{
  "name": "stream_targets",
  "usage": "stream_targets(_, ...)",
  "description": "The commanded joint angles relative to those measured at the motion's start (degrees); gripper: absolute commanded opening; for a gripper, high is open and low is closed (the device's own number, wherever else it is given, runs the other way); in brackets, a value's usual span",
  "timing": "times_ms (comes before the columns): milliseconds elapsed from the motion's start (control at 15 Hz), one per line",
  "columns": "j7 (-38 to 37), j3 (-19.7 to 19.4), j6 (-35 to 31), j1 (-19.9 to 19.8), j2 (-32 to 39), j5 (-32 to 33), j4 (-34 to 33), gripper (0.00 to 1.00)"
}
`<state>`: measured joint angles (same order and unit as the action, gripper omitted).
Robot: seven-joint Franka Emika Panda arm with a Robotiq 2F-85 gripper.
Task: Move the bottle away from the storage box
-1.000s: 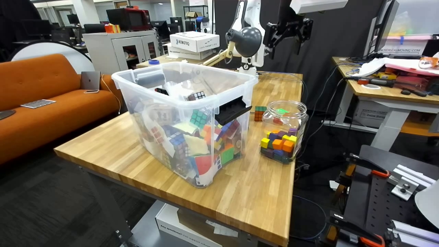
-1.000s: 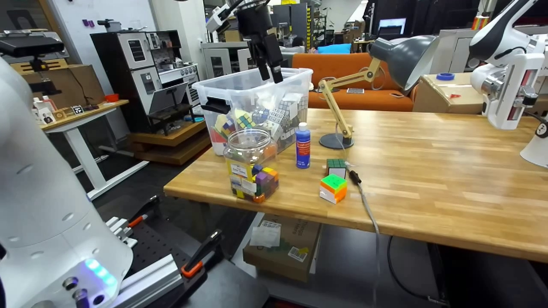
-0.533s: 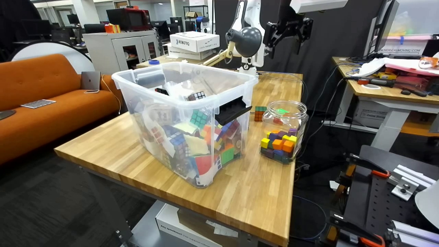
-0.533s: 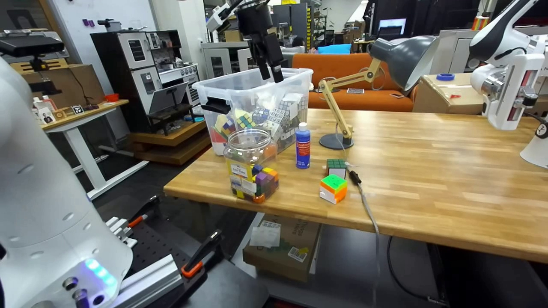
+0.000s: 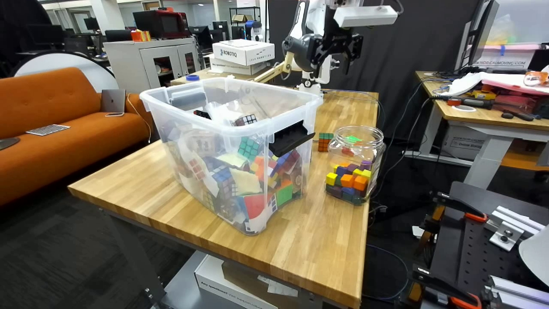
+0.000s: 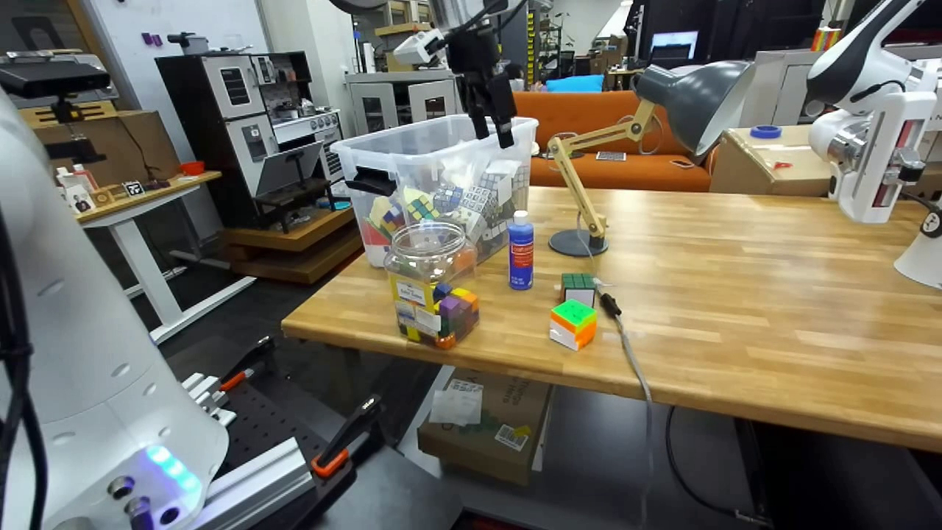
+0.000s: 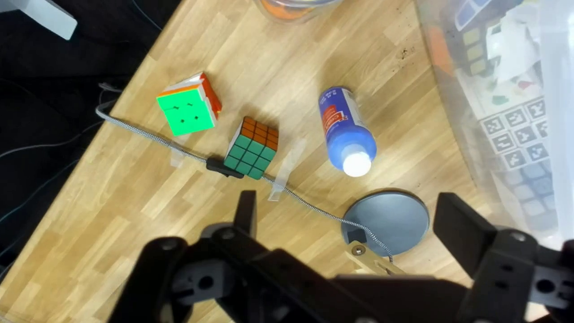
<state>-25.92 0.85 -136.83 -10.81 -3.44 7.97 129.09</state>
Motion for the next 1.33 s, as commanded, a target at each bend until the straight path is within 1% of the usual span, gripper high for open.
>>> stream_targets(0, 3.58, -2.51, 2.14, 2.35, 8.93, -3.59, -8.06, 1.0)
stream_targets(333, 5.84, -4.78, 5.04, 3.57, 18.54, -5.81, -16.81, 1.0)
stream_targets(400, 4.21, -5.46, 1.68, 4.23, 16.49, -4.75, -13.37, 1.0)
stream_targets(533, 4.37, -5.98, 1.79, 4.63, 17.72, -4.88, -14.19, 1.0)
stream_targets(933, 4.31, -6.2, 1.82, 4.95, 17.26, -4.8, -14.07, 1.0)
stream_targets(1267, 4.49, -6.27, 2.41, 5.39, 20.17, -5.6, -16.04, 1.0)
